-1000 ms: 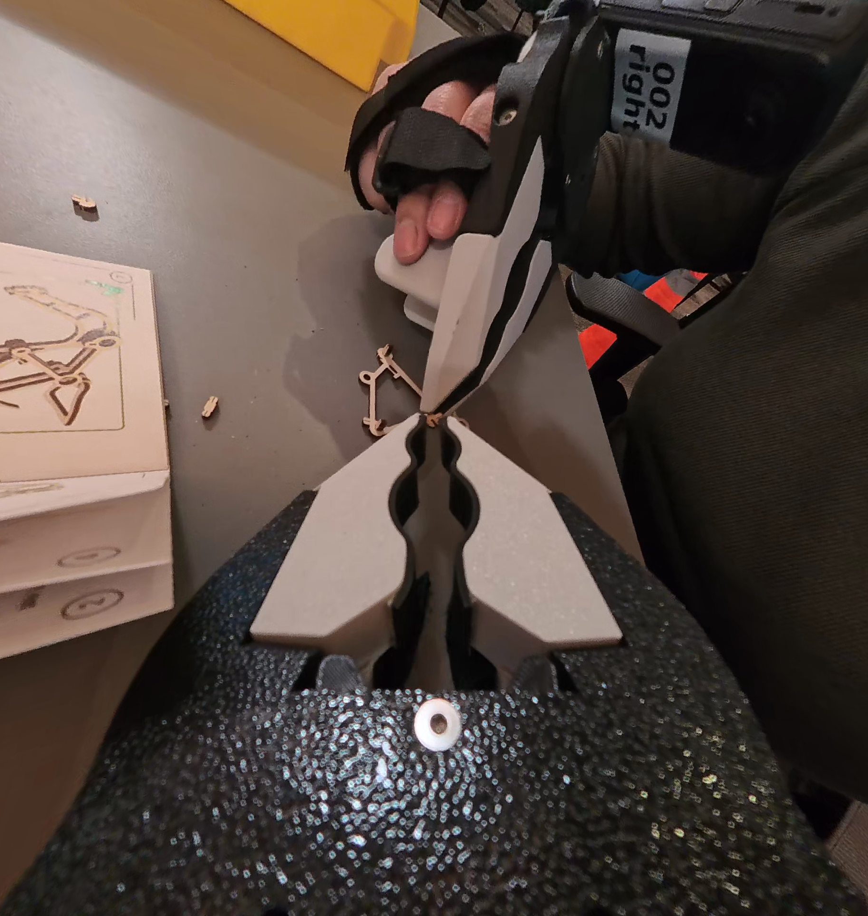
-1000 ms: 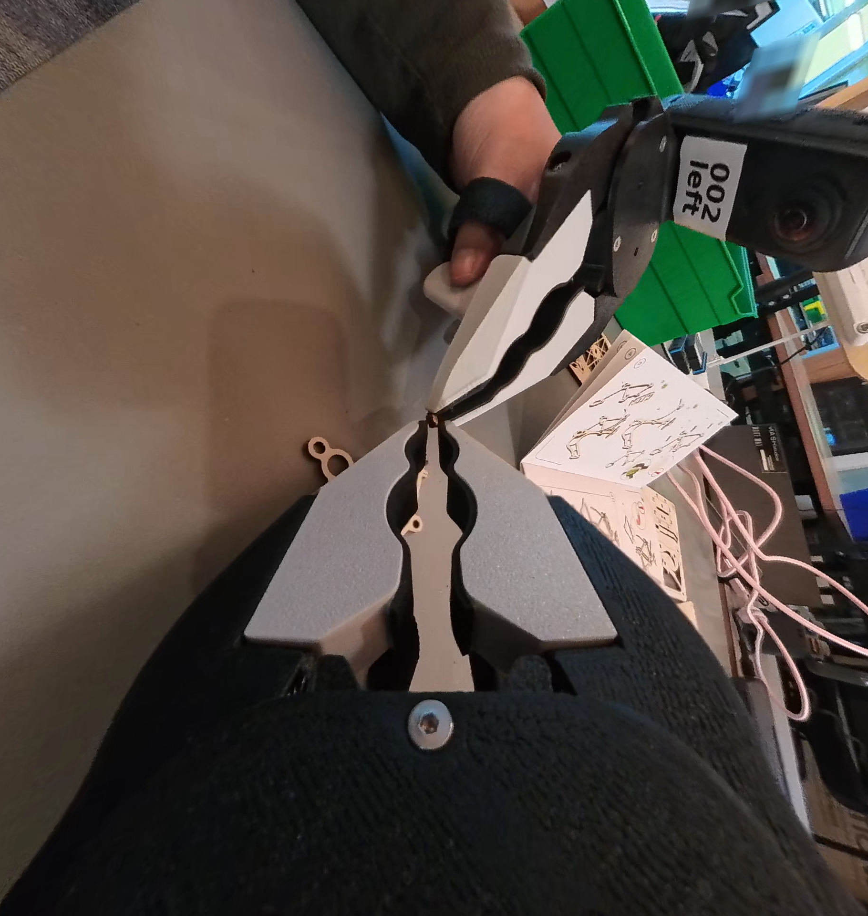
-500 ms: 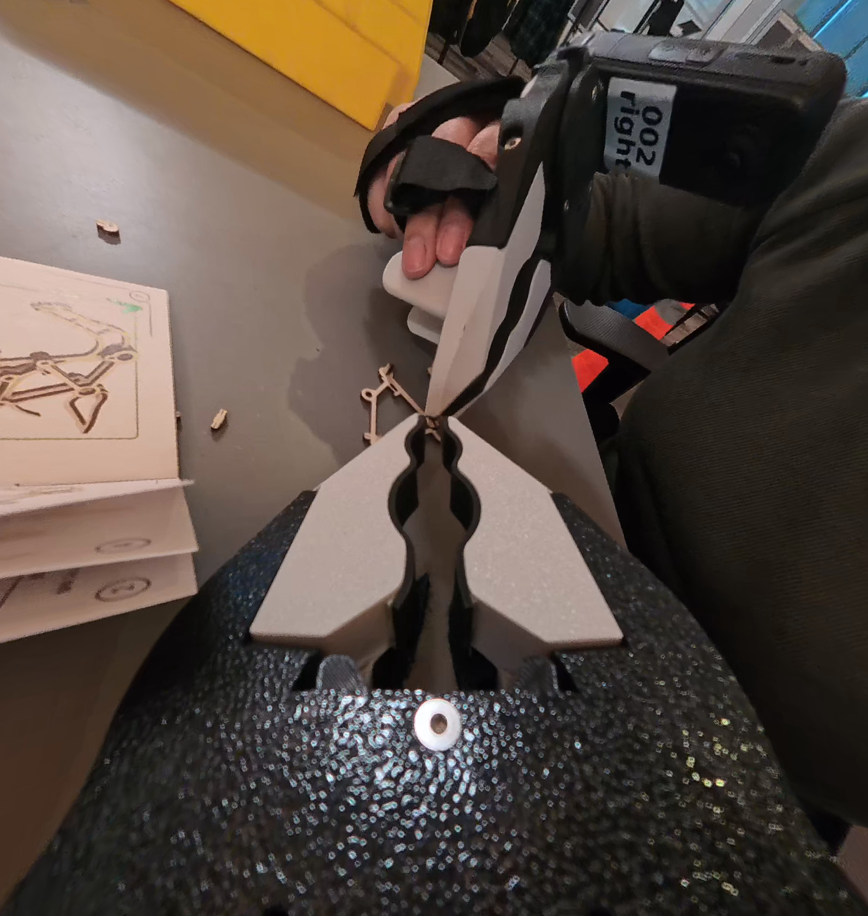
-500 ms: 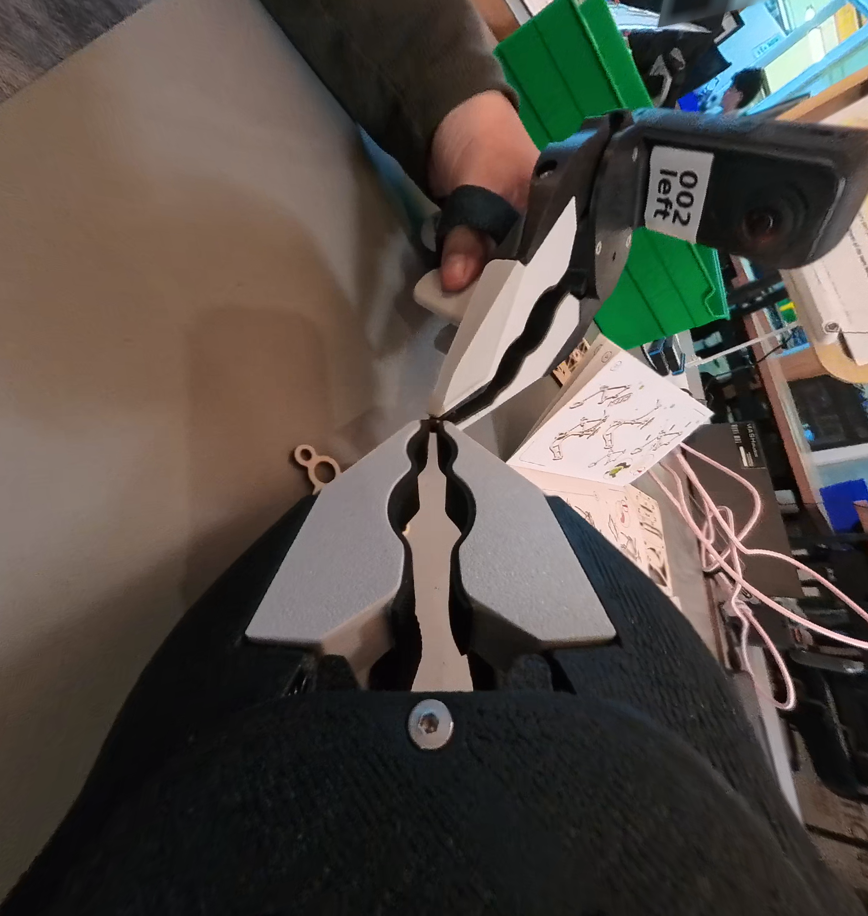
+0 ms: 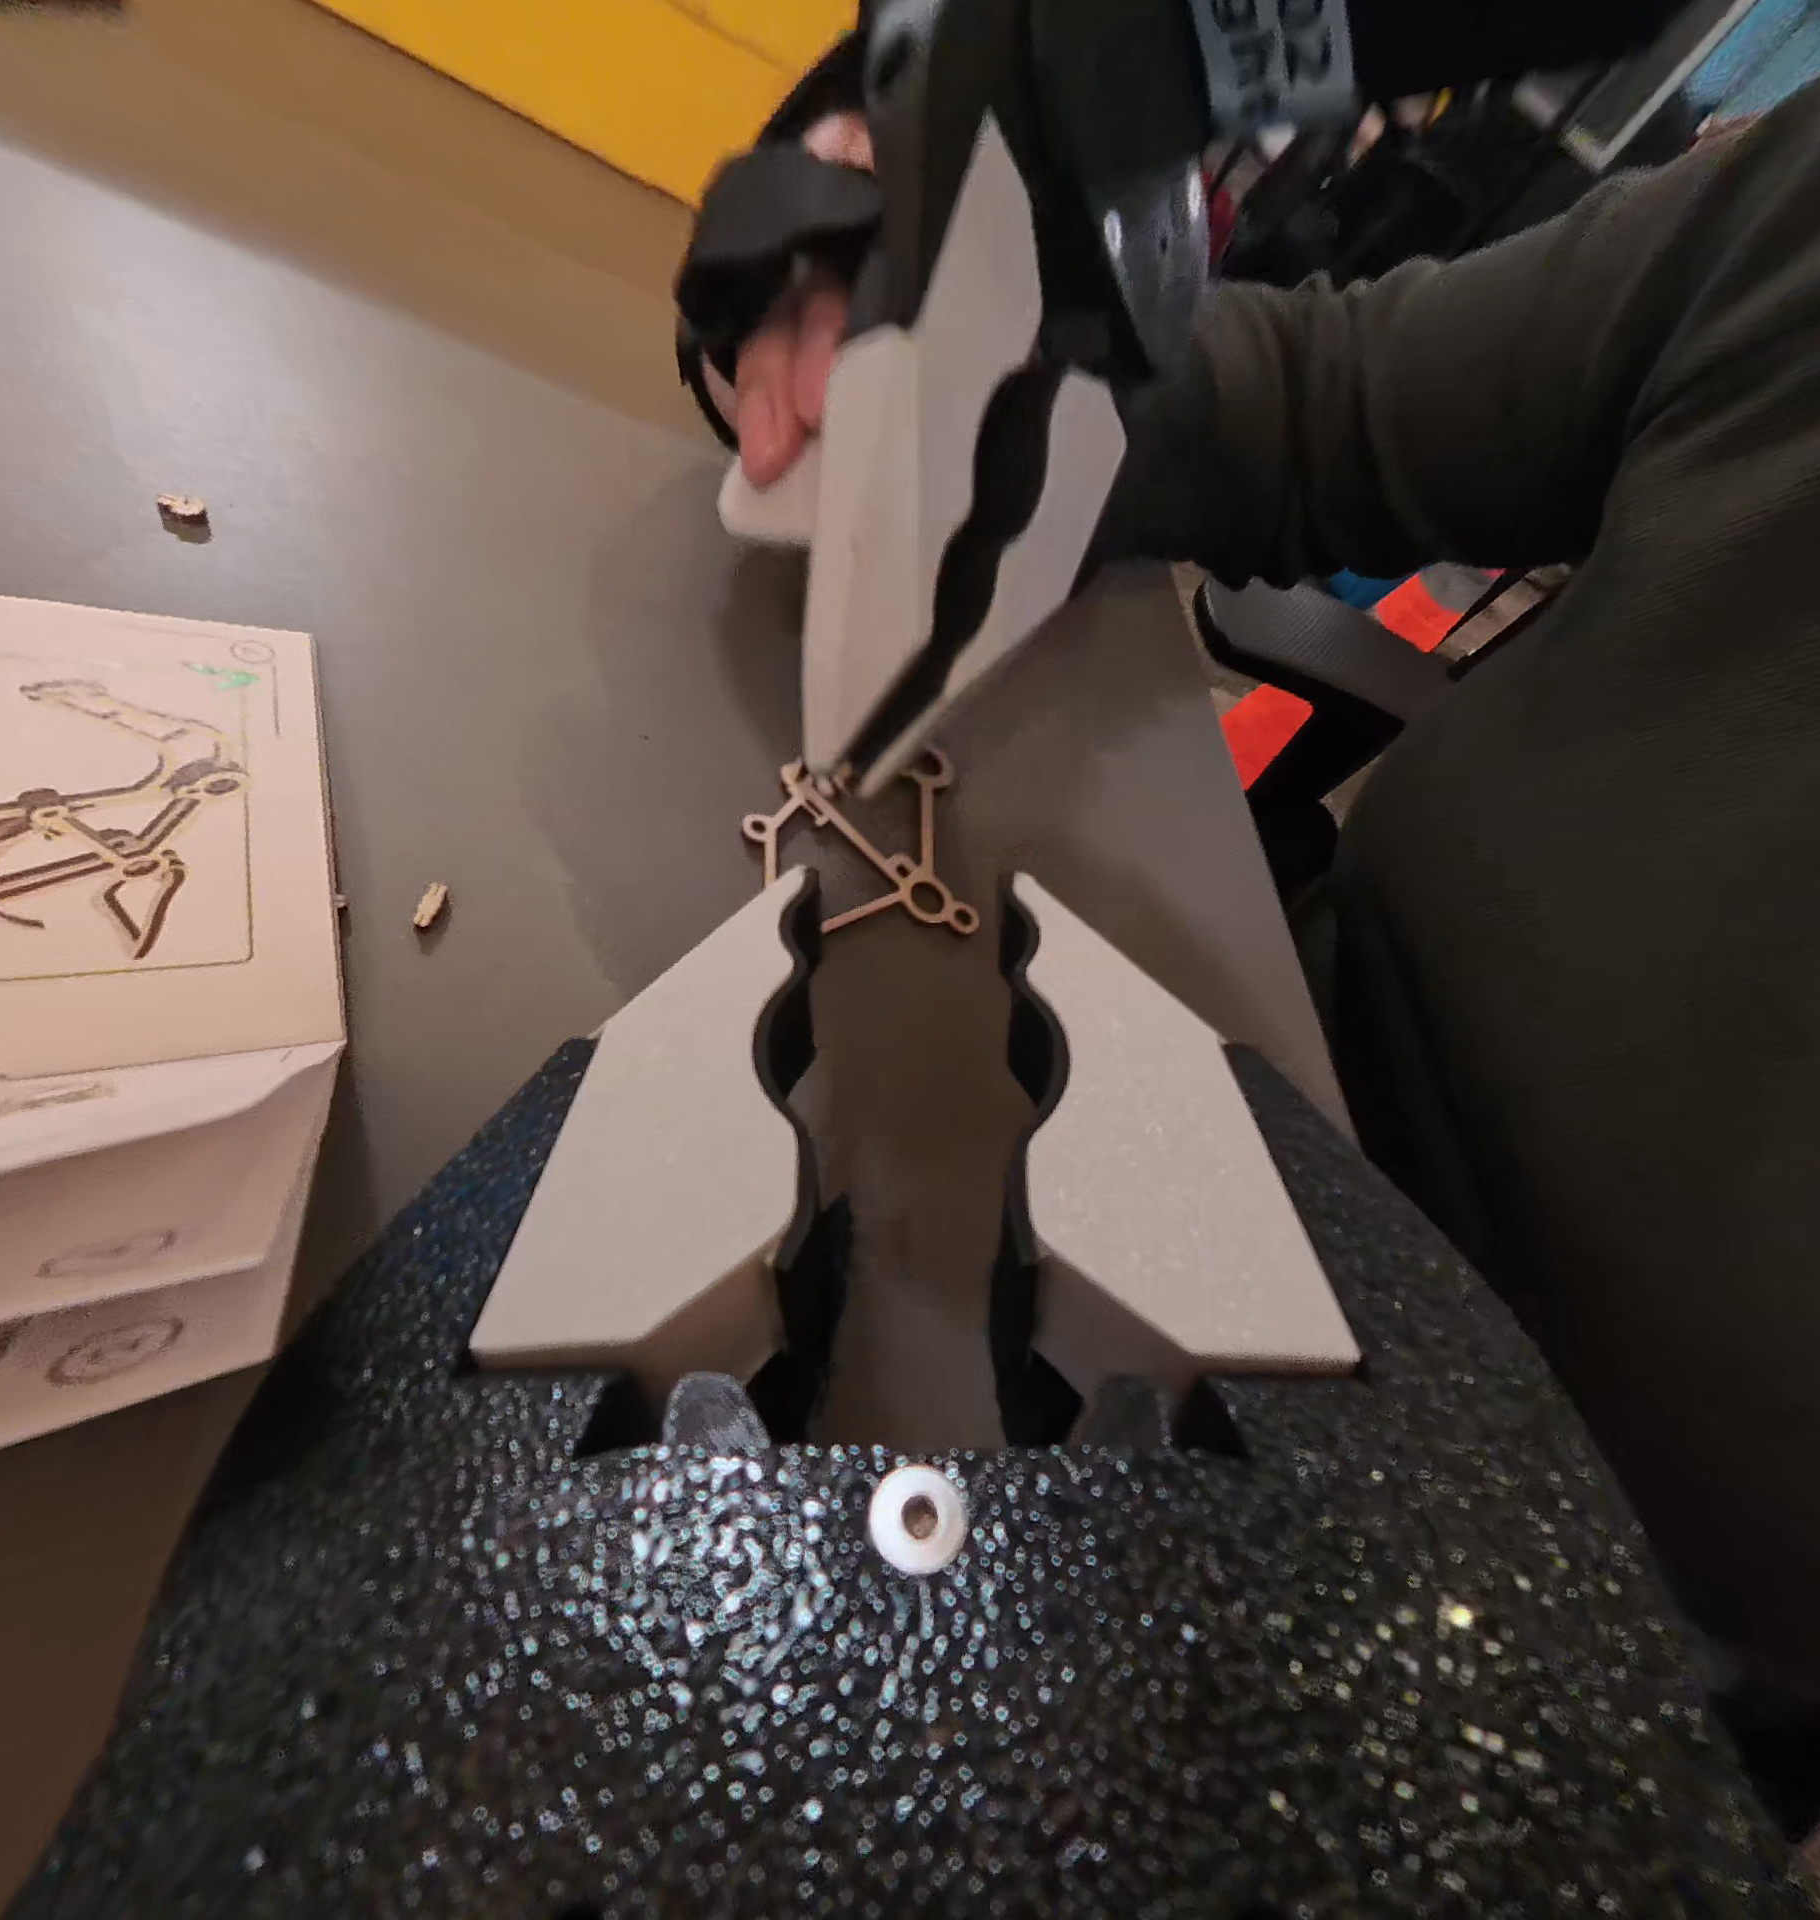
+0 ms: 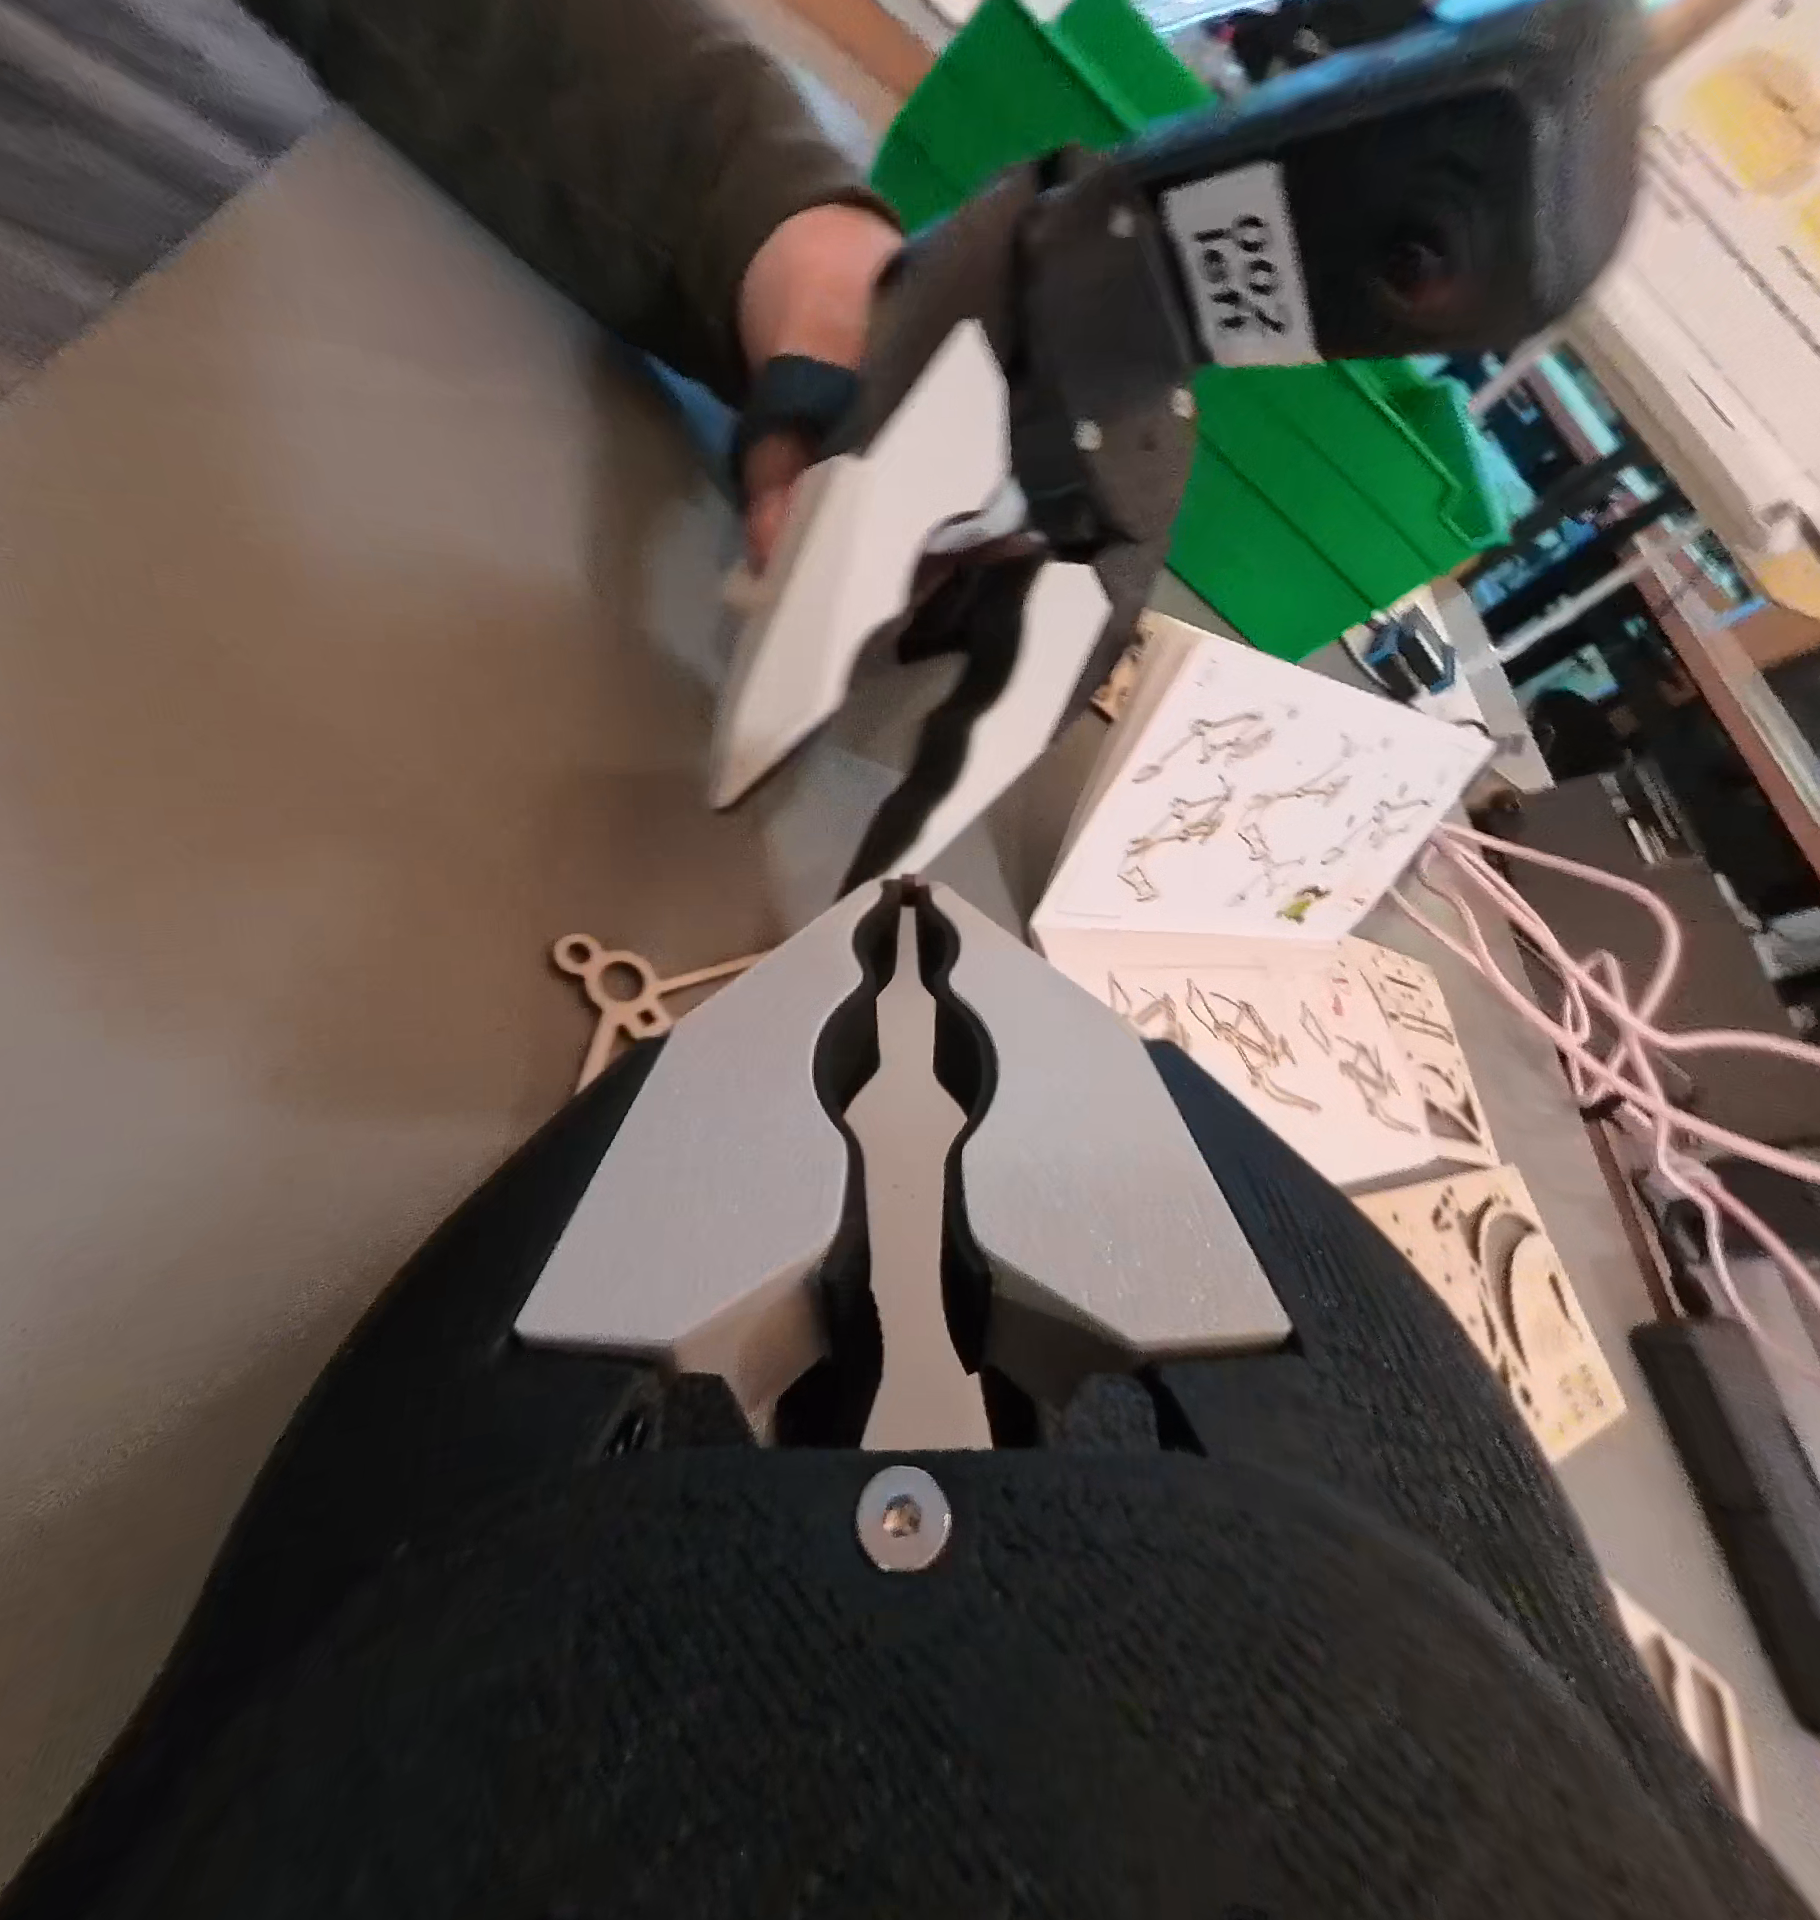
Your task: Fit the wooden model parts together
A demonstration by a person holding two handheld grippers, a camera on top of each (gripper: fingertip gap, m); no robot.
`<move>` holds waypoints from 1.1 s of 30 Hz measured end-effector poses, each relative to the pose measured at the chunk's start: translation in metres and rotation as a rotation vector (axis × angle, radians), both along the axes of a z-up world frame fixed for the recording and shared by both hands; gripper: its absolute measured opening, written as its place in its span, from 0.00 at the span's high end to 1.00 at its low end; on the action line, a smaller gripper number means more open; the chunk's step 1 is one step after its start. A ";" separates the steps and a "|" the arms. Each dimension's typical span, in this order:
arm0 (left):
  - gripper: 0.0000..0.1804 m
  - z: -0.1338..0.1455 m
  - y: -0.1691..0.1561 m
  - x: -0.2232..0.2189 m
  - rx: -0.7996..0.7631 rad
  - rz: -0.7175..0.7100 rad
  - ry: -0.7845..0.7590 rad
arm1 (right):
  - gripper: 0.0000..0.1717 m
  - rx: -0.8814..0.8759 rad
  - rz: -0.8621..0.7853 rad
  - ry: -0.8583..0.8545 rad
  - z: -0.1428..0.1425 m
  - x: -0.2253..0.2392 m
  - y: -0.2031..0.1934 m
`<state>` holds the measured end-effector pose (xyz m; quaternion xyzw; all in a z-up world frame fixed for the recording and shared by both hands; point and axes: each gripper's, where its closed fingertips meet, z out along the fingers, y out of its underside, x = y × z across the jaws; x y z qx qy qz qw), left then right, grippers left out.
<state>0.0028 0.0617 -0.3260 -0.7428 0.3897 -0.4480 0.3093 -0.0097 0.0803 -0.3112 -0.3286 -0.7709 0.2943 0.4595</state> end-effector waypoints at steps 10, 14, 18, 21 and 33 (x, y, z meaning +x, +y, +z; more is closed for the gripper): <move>0.81 -0.015 0.008 -0.003 0.189 0.030 0.188 | 1.00 -0.311 -0.139 0.066 0.019 0.000 0.035; 0.80 -0.022 0.009 -0.003 0.183 0.027 0.217 | 1.00 -0.375 -0.148 0.072 0.022 0.001 0.039; 0.82 -0.023 0.011 -0.003 0.185 0.026 0.223 | 1.00 -0.416 -0.139 0.062 0.021 0.000 0.038; 0.84 -0.024 0.011 -0.003 0.202 0.023 0.241 | 1.00 -0.405 -0.132 0.025 0.015 -0.001 0.035; 0.86 -0.006 0.015 0.003 0.245 0.053 0.176 | 1.00 -0.248 -0.281 0.029 0.006 0.001 0.064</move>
